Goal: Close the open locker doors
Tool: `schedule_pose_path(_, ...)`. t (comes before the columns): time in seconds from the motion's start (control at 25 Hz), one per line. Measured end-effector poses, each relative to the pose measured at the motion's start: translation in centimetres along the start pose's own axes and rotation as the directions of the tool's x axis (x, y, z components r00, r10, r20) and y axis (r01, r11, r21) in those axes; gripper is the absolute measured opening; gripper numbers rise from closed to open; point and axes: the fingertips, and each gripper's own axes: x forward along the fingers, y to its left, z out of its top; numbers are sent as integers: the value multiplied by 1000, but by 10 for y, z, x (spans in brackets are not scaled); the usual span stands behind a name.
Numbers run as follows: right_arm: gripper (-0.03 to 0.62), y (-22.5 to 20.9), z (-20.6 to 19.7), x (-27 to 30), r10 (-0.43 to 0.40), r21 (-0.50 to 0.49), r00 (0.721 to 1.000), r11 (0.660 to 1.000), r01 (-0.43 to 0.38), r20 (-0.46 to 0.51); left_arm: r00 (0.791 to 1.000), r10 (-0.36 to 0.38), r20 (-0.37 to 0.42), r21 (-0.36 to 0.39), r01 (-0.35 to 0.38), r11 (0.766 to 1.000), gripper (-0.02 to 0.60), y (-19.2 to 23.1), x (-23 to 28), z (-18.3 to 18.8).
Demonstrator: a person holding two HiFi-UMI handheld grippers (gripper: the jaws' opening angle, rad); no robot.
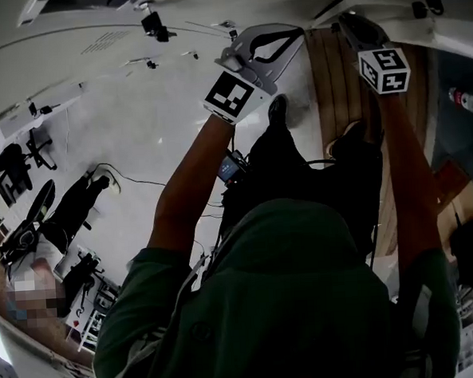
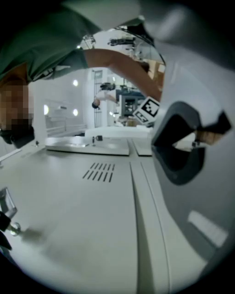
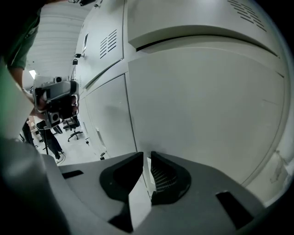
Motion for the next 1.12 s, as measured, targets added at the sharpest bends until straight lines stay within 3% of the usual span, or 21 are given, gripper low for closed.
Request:
schedule_pose_path(0.4, 25, -15, 20, 13, -75, 39, 996, 996, 77, -41, 1000, 17, 20, 39, -18, 999, 2, 1, -30, 17)
schedule_pose_path(0.72, 26, -2, 33, -4, -75, 89, 993, 993, 83, -86, 1000, -4, 25, 78, 2, 997, 2, -7, -51, 38)
schedule_pose_path(0.92, 26, 34, 63, -53, -43, 84, 998, 995, 46, -38, 999, -30, 45, 123, 24, 992, 2, -16, -66, 69)
schedule_pose_path(1.12, 25, 78, 119, -126, -17, 122, 995, 993, 5, 102, 998, -63, 31, 198, 55, 979, 2, -30, -90, 100)
